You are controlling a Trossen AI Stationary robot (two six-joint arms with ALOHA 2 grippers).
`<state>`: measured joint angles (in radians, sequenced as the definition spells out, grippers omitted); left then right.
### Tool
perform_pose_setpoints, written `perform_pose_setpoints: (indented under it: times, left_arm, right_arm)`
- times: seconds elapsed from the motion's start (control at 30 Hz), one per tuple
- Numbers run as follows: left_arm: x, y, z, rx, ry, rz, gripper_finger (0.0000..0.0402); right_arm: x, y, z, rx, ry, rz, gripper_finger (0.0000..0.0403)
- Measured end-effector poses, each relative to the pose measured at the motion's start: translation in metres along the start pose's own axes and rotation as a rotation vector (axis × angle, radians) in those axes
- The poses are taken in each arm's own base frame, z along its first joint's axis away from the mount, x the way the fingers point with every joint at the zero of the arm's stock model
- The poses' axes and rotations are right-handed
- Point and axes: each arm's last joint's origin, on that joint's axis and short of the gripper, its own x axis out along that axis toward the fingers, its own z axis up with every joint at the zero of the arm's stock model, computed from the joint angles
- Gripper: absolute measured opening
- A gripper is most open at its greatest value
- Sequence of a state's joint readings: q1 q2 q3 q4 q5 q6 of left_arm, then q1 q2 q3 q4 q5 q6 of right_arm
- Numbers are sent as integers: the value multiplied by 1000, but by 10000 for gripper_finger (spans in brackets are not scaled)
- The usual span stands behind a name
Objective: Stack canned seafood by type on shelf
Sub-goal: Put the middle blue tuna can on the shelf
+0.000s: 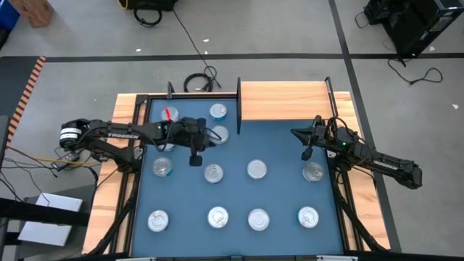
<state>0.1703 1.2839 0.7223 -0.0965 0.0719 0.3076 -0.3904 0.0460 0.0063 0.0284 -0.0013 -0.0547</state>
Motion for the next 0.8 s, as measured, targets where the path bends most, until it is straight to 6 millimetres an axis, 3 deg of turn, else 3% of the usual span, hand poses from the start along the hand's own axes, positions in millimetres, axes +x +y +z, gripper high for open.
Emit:
perform_pose_setpoints:
  times: [0.43,0.8]
  left_arm:
    - [1,-32,7,79,2,-56,5]
    - [0,-41,9,49,-2,-80,6]
  right_arm:
    - [0,0,0,0,0,0,28]
    - [0,0,0,0,0,0,28]
